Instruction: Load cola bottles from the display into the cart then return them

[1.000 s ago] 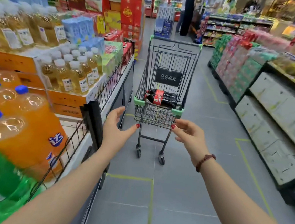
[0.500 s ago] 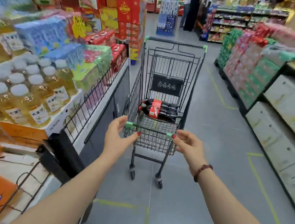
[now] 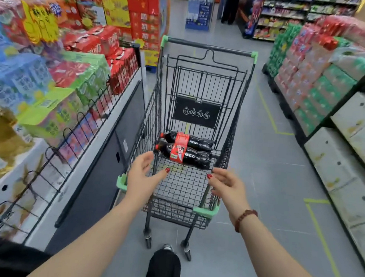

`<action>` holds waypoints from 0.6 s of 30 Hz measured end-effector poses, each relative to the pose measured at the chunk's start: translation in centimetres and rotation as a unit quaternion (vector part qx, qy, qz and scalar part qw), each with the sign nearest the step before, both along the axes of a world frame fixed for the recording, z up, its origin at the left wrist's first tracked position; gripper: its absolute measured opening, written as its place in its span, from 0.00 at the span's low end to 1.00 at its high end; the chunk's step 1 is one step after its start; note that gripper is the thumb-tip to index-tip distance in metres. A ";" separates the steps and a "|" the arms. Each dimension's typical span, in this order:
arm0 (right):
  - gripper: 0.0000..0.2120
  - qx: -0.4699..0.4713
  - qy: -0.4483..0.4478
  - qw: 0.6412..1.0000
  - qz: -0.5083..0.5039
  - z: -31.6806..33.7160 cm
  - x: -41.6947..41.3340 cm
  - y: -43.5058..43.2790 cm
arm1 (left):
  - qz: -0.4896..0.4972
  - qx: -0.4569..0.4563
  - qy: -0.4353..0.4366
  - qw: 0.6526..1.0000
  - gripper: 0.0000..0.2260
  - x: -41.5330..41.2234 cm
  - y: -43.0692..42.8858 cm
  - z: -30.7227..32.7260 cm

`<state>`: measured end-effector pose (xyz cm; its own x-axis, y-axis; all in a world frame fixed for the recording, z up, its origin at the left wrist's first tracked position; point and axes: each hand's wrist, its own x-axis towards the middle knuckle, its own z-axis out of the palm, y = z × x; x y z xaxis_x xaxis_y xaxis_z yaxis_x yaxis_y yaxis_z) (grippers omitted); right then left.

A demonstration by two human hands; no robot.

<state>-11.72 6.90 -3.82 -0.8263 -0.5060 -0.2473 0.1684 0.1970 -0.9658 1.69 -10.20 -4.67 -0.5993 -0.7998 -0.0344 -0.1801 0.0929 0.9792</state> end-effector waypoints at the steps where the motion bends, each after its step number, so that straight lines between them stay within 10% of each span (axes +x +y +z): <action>1: 0.12 0.008 0.000 1.000 0.000 -0.3 -1.2 -0.9 | 0.000 0.011 -0.001 1.000 0.28 -1.4 -1.1 -0.6; 18: 0.17 0.084 -0.072 0.994 0.011 -5.9 -17.3 -13.3 | 0.067 0.147 -0.101 0.982 0.24 -15.3 -11.5 -7.1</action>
